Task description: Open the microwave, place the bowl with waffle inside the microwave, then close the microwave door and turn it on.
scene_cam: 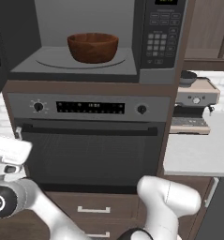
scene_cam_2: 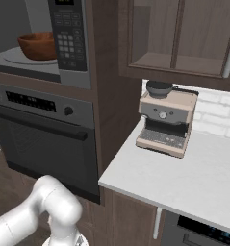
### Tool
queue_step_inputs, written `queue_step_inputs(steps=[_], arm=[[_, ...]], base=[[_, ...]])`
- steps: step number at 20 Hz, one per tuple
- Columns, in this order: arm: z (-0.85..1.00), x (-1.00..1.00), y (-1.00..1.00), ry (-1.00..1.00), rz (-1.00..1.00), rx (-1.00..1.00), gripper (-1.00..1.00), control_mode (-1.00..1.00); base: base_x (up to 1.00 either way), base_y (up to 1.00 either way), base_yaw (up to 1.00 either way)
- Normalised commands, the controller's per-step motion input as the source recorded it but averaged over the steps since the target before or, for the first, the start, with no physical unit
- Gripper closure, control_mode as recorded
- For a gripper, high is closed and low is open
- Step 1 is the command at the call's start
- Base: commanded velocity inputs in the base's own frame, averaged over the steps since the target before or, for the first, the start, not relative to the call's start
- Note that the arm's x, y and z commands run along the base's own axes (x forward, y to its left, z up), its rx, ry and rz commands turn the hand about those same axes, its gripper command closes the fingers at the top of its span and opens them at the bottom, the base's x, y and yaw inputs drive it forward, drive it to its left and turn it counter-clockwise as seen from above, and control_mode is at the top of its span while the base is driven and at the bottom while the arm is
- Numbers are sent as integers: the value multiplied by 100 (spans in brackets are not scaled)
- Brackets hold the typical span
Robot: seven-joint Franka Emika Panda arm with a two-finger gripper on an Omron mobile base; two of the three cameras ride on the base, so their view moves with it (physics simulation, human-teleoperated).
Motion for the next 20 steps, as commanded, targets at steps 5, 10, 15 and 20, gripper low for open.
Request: queue_step_inputs(steps=[5, 10, 15, 20], arm=[[-7, 0, 31, -13, -9, -5, -100, -100], [-48, 0, 30, -8, -5, -8, -100, -100], [0, 11, 88, -9, -11, -6, -100, -100], [33, 10, 70, -4, -18, -6, -100, -100]], base=[[0, 0, 0], [0, 0, 0], [0, 0, 0], [0, 0, 0]])
